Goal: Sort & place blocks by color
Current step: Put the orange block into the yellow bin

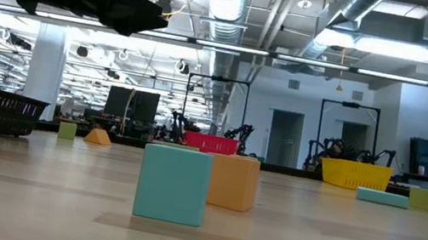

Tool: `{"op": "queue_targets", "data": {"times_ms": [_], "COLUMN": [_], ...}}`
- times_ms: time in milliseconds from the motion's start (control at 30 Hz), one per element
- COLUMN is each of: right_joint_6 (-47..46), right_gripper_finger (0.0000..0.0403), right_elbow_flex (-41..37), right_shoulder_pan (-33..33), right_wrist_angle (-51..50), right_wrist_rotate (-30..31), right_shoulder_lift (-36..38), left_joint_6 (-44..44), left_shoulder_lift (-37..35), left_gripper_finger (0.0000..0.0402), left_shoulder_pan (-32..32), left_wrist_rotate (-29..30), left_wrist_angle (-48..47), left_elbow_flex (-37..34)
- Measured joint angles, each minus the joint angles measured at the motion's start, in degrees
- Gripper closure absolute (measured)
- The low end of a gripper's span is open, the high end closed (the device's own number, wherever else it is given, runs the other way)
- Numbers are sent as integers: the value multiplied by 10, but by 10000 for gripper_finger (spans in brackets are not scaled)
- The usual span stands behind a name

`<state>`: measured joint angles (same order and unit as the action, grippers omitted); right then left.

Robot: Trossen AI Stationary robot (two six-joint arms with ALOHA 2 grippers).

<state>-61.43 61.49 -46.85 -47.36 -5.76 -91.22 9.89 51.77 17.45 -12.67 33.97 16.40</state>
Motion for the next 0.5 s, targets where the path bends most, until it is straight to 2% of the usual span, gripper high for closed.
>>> {"op": "queue_targets", "data": {"times_ms": [167, 267, 333, 500], "right_joint_6": [4, 3, 1, 35], "right_gripper_finger": [121, 121, 121, 121], "right_elbow_flex": [0, -2, -9, -9], "right_shoulder_pan": [-26, -40, -43, -47], "right_wrist_angle": [0, 2, 5, 38], "right_wrist_rotate": [2, 39, 53, 39], "right_shoulder_lift": [0, -6, -22, -79], "left_joint_6": [-5, -1, 0, 6], "left_shoulder_lift": [0, 0, 0, 0], "left_gripper_finger": [95, 95, 95, 95], "left_shoulder_pan": [0, 0, 0, 0], "left_wrist_rotate": [0, 0, 0, 0], "left_wrist_angle": [-5, -5, -4, -2], "left_elbow_flex": [0, 0, 0, 0]}}
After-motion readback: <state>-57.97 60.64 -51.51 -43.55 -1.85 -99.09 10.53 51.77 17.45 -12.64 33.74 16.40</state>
